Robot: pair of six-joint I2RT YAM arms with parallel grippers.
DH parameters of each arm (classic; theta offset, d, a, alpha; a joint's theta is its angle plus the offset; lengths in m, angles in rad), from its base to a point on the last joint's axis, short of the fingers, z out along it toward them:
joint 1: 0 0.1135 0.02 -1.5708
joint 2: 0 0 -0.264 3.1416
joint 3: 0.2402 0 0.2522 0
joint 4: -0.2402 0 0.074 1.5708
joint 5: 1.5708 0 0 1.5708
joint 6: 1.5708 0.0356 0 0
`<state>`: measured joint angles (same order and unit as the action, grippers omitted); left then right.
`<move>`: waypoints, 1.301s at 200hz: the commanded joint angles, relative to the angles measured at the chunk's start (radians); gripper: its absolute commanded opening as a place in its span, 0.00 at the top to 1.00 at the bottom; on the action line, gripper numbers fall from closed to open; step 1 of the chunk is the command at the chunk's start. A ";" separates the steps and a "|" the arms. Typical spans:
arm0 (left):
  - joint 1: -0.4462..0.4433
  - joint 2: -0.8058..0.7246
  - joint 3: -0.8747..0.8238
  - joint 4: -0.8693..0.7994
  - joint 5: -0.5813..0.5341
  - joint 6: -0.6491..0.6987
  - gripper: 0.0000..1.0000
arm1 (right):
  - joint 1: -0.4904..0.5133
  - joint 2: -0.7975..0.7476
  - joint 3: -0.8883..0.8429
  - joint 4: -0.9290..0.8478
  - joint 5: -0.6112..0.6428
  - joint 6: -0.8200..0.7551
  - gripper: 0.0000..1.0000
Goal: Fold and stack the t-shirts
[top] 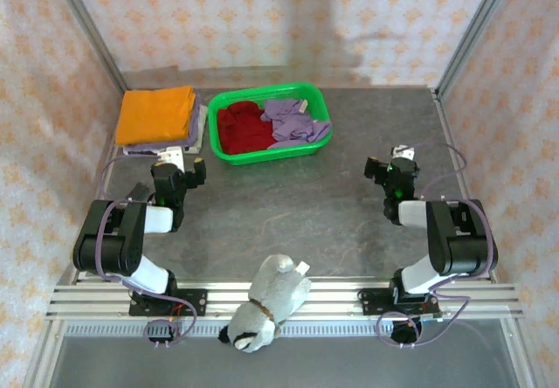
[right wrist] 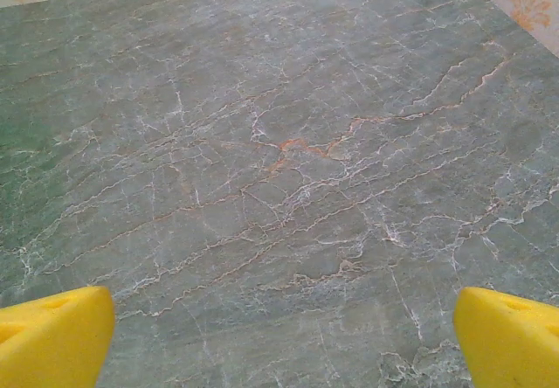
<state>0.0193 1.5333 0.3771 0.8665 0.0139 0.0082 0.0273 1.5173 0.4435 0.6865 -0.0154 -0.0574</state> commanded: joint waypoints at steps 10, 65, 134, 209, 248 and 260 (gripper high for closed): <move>-0.006 -0.004 0.017 0.002 -0.029 0.004 0.01 | 0.002 -0.014 0.023 -0.008 0.013 -0.012 0.01; -0.007 -0.004 0.017 0.002 -0.029 0.004 0.00 | 0.002 -0.011 0.026 -0.012 0.012 -0.012 0.01; -0.005 -0.010 0.023 -0.022 -0.026 0.003 0.01 | 0.002 -0.012 0.024 -0.010 0.013 -0.010 0.01; -0.021 -0.161 0.110 -0.295 -0.177 -0.030 0.01 | 0.015 -0.135 0.225 -0.508 0.163 0.093 0.01; -0.022 -0.250 0.387 -0.873 -0.119 -0.110 0.01 | 0.031 -0.144 0.447 -0.929 0.186 0.182 0.01; -0.024 -0.278 0.417 -0.943 -0.097 -0.176 0.01 | 0.048 -0.135 0.510 -1.025 0.164 0.179 0.01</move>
<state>0.0013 1.3083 0.7284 0.2665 -0.1089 -0.0650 0.0479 1.3788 0.8619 0.0181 0.1238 0.0700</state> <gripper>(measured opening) 0.994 0.993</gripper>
